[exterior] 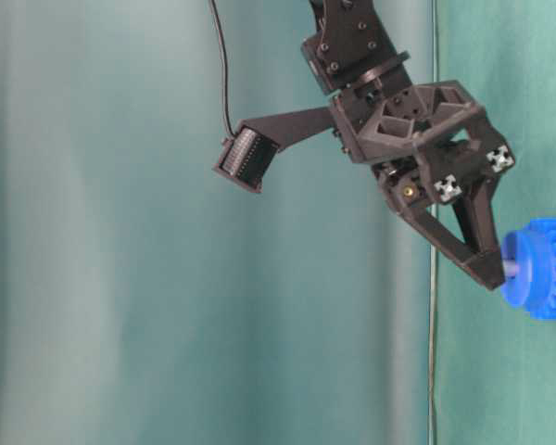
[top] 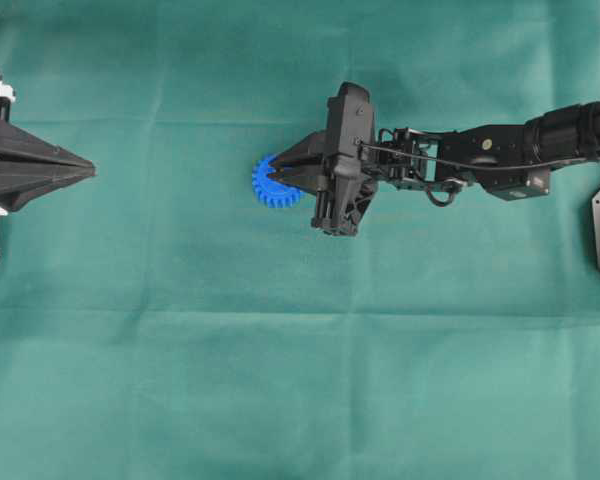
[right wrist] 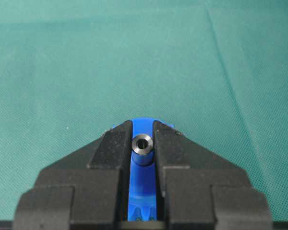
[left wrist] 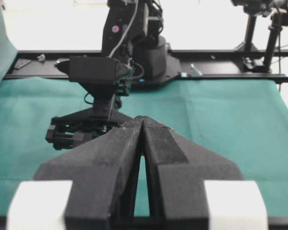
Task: Insert the shaft placed at a random location into the center hole of the small gear at another random location.
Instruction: 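Align and lower the shaft into the gear's center hole, then open the right gripper and raise it away from the gear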
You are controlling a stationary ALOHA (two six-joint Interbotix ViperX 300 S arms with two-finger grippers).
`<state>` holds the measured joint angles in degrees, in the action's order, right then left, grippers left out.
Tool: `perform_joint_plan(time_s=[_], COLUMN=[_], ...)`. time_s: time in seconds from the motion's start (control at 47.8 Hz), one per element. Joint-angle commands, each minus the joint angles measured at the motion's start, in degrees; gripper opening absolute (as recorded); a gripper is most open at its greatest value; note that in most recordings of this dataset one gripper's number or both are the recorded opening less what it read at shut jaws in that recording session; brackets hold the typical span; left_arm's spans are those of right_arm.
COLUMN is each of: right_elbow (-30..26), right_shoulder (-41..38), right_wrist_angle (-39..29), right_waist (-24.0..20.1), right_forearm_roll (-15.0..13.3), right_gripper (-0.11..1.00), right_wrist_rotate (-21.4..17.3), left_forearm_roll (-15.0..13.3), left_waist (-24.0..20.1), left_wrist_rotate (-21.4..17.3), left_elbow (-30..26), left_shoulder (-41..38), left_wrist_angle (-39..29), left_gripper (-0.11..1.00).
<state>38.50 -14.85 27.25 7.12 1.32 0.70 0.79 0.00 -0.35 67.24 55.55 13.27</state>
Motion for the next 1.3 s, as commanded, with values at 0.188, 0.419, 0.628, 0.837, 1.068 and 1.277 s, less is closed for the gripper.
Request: perform_joint_plan(time_s=[0.188, 0.419, 0.628, 0.837, 1.068, 1.277], right_elbow=[-1.41, -1.41, -1.67, -2.02, -1.93, -1.85], right_shoulder=[0.09, 0.09, 0.09, 0.44, 4.66, 8.35], right_wrist_angle=[0.79, 1.05, 1.58, 1.76, -0.44, -3.34], right_waist=[-0.44, -0.44, -0.44, -0.53, -0.53, -0.53], right_forearm_roll=[0.09, 0.09, 0.09, 0.09, -0.09, 0.0], right_gripper=[0.13, 0.13, 0.42, 0.86, 0.78, 0.78], right_wrist_rotate=[-0.79, -0.79, -0.79, -0.53, -0.35, -0.44], left_forearm_roll=[0.18, 0.18, 0.18, 0.18, 0.18, 0.18], left_waist=[-0.18, -0.18, -0.18, -0.18, -0.18, -0.18], left_wrist_rotate=[0.0, 0.09, 0.09, 0.09, 0.09, 0.09], left_elbow=[-1.49, -1.41, -1.41, -1.41, -1.49, -1.49], left_shoulder=[-0.18, -0.18, -0.18, -0.18, -0.18, -0.18], left_wrist_angle=[0.53, 0.44, 0.26, 0.26, 0.18, 0.18], left_gripper=[0.0, 0.0, 0.0, 0.0, 0.0, 0.0])
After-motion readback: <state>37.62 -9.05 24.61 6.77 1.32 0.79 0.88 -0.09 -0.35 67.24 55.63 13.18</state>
